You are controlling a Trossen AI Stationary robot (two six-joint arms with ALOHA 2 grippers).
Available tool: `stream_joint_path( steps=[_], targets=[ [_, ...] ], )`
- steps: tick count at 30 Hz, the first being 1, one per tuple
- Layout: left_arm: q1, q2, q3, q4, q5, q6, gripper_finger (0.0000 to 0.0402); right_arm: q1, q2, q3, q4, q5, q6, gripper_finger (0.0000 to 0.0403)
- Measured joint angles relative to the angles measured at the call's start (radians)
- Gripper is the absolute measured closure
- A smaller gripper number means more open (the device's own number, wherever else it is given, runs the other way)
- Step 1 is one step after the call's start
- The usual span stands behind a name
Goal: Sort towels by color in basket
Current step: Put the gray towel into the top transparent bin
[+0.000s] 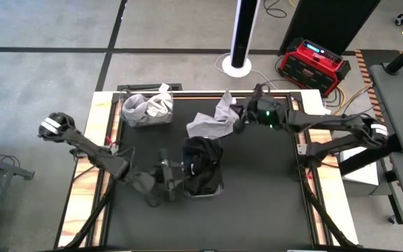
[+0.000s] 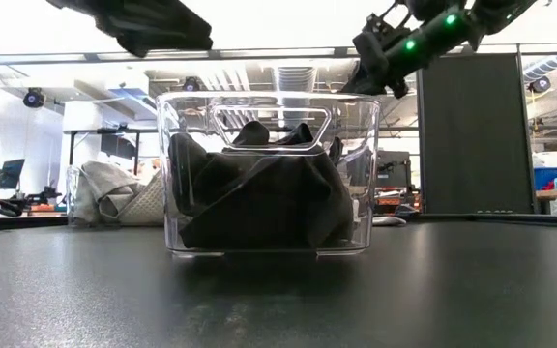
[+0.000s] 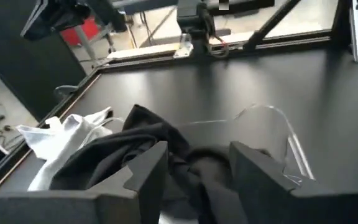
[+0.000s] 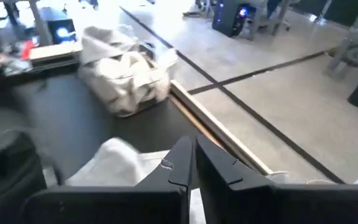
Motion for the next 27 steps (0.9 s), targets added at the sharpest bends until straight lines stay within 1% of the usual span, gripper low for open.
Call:
stream_joint_path(
  steps=[3, 6, 7, 10, 14, 22, 25, 27],
  targets=[
    [-0.005, -0.033, -0.076, 0.077, -0.077, 0.075, 0.0245, -0.091, 0.028, 0.001, 0.003, -0.066, 0.016, 0.0390],
    [0.005, -0.054, -0.139, 0.219, -0.164, 0.160, 0.0245, -0.156, 0.076, 0.001, -0.010, -0.094, 0.053, 0.0390],
    [0.005, -0.057, -0.154, 0.269, -0.173, 0.171, 0.0245, -0.169, 0.091, 0.001, -0.024, -0.096, 0.070, 0.0390],
    [-0.001, -0.057, -0.180, 0.340, -0.156, 0.156, 0.0245, -0.172, 0.123, 0.000, -0.045, -0.107, 0.095, 0.0390],
    [-0.004, -0.029, -0.179, 0.337, -0.151, 0.106, 0.0245, -0.164, 0.137, 0.000, -0.053, -0.131, 0.095, 0.0390],
    [-0.003, 0.031, -0.153, 0.336, -0.150, 0.112, 0.0245, -0.164, 0.136, 0.001, -0.009, -0.130, 0.098, 0.0390],
    [-0.002, 0.032, -0.153, 0.340, -0.151, 0.118, 0.0245, -0.164, 0.136, 0.001, -0.011, -0.129, 0.150, 0.0389],
    [-0.002, 0.031, -0.153, 0.348, -0.151, 0.119, 0.0245, -0.165, 0.136, 0.001, -0.013, -0.128, 0.162, 0.0381]
  ],
)
